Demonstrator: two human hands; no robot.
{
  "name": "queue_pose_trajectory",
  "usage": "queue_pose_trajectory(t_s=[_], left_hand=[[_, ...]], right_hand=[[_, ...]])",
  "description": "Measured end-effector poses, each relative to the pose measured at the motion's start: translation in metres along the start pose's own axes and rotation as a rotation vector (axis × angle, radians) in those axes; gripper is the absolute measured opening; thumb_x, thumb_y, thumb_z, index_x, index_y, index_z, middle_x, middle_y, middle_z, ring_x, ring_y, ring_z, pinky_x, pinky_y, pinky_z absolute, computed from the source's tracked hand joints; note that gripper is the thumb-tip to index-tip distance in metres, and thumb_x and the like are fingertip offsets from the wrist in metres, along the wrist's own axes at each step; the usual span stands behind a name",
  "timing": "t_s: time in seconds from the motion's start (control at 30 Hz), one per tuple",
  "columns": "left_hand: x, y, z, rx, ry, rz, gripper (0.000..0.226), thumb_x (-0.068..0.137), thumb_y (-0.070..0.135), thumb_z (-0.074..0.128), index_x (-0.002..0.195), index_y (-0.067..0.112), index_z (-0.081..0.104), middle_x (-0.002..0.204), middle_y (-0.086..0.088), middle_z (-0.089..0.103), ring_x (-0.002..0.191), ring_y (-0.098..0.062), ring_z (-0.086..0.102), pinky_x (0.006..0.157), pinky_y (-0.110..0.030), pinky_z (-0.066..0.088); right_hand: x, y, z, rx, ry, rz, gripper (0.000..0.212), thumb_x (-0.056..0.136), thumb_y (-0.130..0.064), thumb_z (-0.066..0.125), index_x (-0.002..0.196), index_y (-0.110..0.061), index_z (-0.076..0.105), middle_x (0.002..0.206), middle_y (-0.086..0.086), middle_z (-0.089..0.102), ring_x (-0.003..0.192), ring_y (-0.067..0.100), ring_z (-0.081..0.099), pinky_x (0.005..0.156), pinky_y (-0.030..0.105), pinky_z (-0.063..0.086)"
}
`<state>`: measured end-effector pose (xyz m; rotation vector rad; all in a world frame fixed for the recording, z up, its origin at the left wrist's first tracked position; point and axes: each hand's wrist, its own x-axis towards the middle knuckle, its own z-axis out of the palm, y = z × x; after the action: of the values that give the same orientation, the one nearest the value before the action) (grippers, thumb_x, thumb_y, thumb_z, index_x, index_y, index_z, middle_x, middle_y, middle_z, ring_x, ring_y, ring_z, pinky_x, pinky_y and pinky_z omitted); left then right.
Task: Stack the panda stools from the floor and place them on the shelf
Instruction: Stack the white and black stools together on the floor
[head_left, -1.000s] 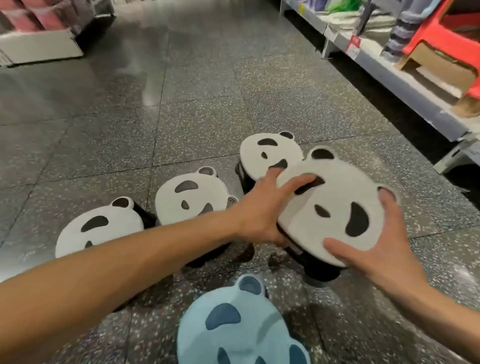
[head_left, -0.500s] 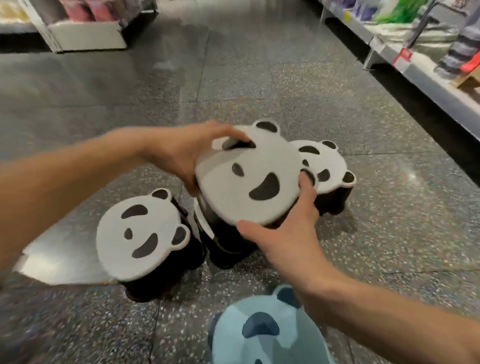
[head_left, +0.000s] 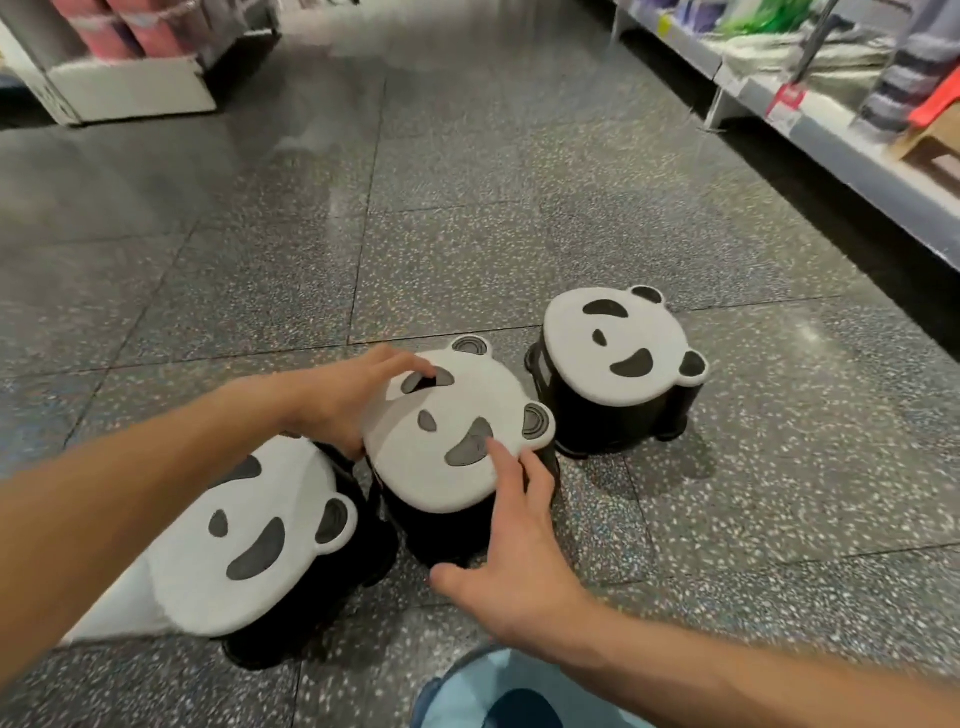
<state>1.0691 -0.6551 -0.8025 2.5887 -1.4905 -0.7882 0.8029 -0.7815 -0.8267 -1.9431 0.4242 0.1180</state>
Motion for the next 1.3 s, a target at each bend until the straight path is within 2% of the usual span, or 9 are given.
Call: queue_pose_trajectory(t_s=[0.2, 0.33, 0.43, 0.5, 0.63, 0.83, 0.97, 1.13, 1.3], left_hand=[[0.007, 0.009, 0.013, 0.036, -0.101, -0.06, 0.135, 0.053, 0.01, 0.093, 0.159, 0.032, 0.012, 0.145, 0.0, 0.02, 0.127, -0.035, 0.053, 0.104, -0.048, 0.053], [0.008, 0.004, 0.0, -0.501, -0.178, -0.171, 0.115, 0.062, 0.018, 0.086, 0.152, 0.041, 0.018, 0.153, 0.001, 0.03, 0.138, -0.028, 0.046, 0.111, -0.042, 0.048], [0.01, -0.002, -0.004, -0.74, -0.098, -0.217, 0.114, 0.076, 0.017, 0.086, 0.16, 0.036, 0.011, 0.157, -0.002, 0.037, 0.136, -0.028, 0.052, 0.111, -0.041, 0.046], [0.013, -0.001, 0.001, -0.798, -0.06, -0.231, 0.106, 0.074, 0.024, 0.085, 0.158, 0.042, 0.023, 0.153, 0.002, 0.048, 0.135, -0.027, 0.056, 0.112, -0.043, 0.046], [0.023, -0.004, 0.012, -0.934, -0.033, -0.278, 0.077, 0.073, 0.029, 0.085, 0.14, 0.043, 0.05, 0.13, 0.001, 0.073, 0.118, -0.025, 0.072, 0.089, -0.038, 0.058], [0.027, 0.002, 0.015, -0.986, 0.016, -0.291, 0.084, 0.065, 0.019, 0.092, 0.137, 0.036, 0.052, 0.125, -0.008, 0.075, 0.113, -0.035, 0.075, 0.091, -0.05, 0.064], [0.011, 0.003, 0.026, -0.912, 0.018, -0.188, 0.098, 0.064, 0.012, 0.098, 0.143, 0.04, 0.048, 0.131, 0.002, 0.071, 0.123, -0.023, 0.069, 0.093, -0.035, 0.061], [-0.008, 0.017, 0.039, -0.916, 0.065, -0.139, 0.11, 0.069, 0.0, 0.096, 0.155, 0.031, 0.035, 0.143, -0.001, 0.062, 0.134, -0.021, 0.06, 0.11, -0.039, 0.053], [-0.019, 0.027, 0.054, -0.859, 0.062, -0.005, 0.128, 0.067, -0.011, 0.096, 0.159, 0.031, 0.017, 0.151, 0.004, 0.053, 0.131, 0.007, 0.056, 0.104, -0.014, 0.049]], right_hand=[[0.011, 0.024, -0.01, 0.038, 0.001, 0.116, 0.117, 0.065, -0.035, 0.081, 0.152, -0.054, 0.005, 0.142, -0.019, 0.013, 0.139, 0.016, 0.032, 0.107, 0.024, 0.031], [0.018, 0.023, -0.015, 0.207, 0.089, 0.161, 0.123, 0.053, -0.05, 0.086, 0.146, -0.061, 0.006, 0.144, -0.014, 0.025, 0.129, 0.015, 0.043, 0.109, 0.033, 0.038], [0.02, 0.023, -0.017, 0.283, 0.114, 0.18, 0.132, 0.051, -0.055, 0.091, 0.145, -0.07, -0.002, 0.141, -0.02, 0.018, 0.13, 0.012, 0.038, 0.113, 0.035, 0.036], [0.02, 0.024, -0.016, 0.253, 0.127, 0.174, 0.138, 0.051, -0.058, 0.091, 0.144, -0.072, -0.009, 0.144, -0.021, 0.015, 0.128, 0.007, 0.029, 0.107, 0.03, 0.031], [0.021, 0.023, -0.005, 0.19, 0.162, 0.148, 0.142, 0.05, -0.062, 0.091, 0.126, -0.082, -0.027, 0.165, -0.011, 0.006, 0.129, 0.007, 0.026, 0.108, 0.03, 0.027], [0.026, 0.017, 0.005, 0.178, 0.184, 0.145, 0.148, 0.051, -0.061, 0.092, 0.114, -0.08, -0.041, 0.172, 0.009, -0.009, 0.155, 0.028, 0.023, 0.117, 0.038, 0.026], [0.035, 0.024, 0.003, 0.073, 0.283, 0.139, 0.157, 0.037, -0.062, 0.09, 0.126, -0.075, -0.038, 0.162, 0.018, 0.012, 0.141, 0.034, 0.038, 0.103, 0.034, 0.033], [0.039, 0.049, -0.019, 0.026, 0.231, 0.006, 0.166, 0.036, -0.057, 0.097, 0.153, -0.059, -0.022, 0.161, 0.0, 0.023, 0.146, 0.018, 0.025, 0.112, 0.034, 0.03], [0.042, 0.07, -0.033, 0.013, 0.171, -0.087, 0.169, 0.038, -0.049, 0.102, 0.159, -0.053, -0.017, 0.167, -0.012, 0.019, 0.151, 0.008, 0.024, 0.122, 0.03, 0.026]])
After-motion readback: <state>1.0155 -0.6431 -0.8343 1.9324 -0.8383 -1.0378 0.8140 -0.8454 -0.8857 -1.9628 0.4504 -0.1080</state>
